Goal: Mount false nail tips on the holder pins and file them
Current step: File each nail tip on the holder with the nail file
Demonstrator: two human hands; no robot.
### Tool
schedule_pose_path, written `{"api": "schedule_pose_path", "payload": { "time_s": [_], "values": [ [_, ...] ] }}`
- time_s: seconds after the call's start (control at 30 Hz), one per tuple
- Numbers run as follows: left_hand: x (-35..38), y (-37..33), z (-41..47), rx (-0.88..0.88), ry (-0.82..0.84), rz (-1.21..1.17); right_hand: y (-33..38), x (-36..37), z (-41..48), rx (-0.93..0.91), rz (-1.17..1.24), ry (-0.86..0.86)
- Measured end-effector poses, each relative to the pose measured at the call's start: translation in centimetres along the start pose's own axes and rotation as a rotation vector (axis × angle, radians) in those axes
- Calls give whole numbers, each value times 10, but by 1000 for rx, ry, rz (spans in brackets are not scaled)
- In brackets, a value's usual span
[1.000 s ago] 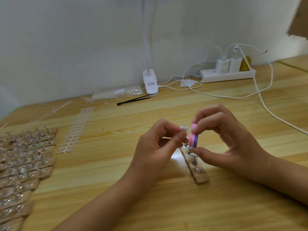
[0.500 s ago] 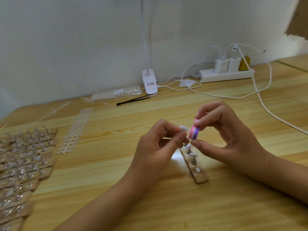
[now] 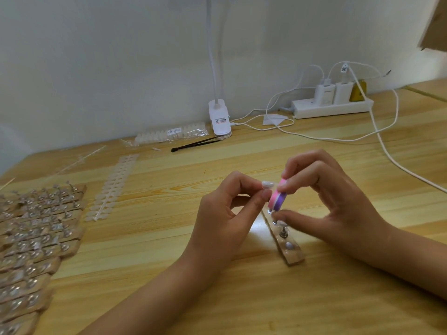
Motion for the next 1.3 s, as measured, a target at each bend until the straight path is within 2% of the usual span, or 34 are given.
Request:
{"api": "schedule_pose_path", "payload": {
  "time_s": [0.07, 0.2, 0.3, 0.43, 0.53, 0.87, 0.97, 1.1, 1.2, 1.3],
  "values": [
    [-1, 0, 0, 17, -9, 39, -3, -4, 2, 44, 27, -42],
    [1, -1, 0, 13, -9, 38, -1, 1, 0, -9, 3, 10],
    [0, 0, 0, 14, -15, 60, -4, -4, 1, 41, 33, -43],
    [1, 0, 0, 19, -5, 61, -2, -2, 0, -10, -12, -4],
    [1, 0, 0, 7, -4, 60, -3, -5, 2, 27, 0, -42],
    [1, -1, 0, 10, -7, 62, -1, -1, 0, -9, -33, 16],
    [1, 0, 0, 7, -11, 63, -3, -5, 2, 33, -31, -40],
    [2, -2, 0, 27, 7, 79, -1, -3, 2, 1, -67, -10],
    [2, -2, 0, 7, 8, 69, -3, -4, 2, 47, -47, -45],
    [2, -3, 0, 17, 18, 68, -1, 2, 1, 3, -68, 1]
  ]
}}
Point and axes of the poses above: each hand's wrist, its own z-axis towards the middle knuckle, its own x-axis out of the palm, y = z × x, the point moved 4 cm from there along z, towards the middle knuckle, and after that the axes turned 9 degrees about y, right-handed, at the moved point
